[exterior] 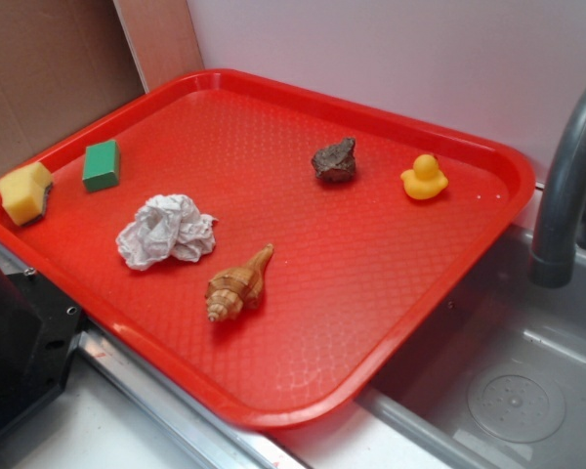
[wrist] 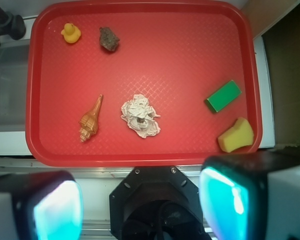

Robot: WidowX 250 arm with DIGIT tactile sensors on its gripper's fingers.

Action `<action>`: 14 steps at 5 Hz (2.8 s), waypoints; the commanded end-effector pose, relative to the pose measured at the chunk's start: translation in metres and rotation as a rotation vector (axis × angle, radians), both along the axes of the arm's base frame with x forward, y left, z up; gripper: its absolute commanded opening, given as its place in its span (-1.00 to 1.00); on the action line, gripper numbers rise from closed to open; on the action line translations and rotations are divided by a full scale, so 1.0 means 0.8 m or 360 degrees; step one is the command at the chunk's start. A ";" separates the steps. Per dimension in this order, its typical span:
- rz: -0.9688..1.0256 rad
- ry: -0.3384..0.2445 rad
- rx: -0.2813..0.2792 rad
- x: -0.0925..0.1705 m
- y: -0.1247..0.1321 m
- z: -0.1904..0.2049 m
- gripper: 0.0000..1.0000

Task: Grab the rock.

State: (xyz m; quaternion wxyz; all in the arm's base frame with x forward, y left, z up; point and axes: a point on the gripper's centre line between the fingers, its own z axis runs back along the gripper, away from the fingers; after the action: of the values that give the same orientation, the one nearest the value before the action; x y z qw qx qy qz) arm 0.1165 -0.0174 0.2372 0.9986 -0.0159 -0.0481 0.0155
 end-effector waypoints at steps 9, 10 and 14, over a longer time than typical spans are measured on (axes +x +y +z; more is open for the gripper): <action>-0.0818 -0.0088 0.0083 0.255 -0.062 -0.230 1.00; -0.0805 -0.0054 0.0061 0.255 -0.061 -0.250 1.00; -0.0147 0.0076 0.0065 0.151 0.000 -0.089 -1.00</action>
State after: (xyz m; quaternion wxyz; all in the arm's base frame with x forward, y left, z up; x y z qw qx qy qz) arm 0.2247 -0.0084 0.1443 0.9993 0.0030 0.0054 -0.0368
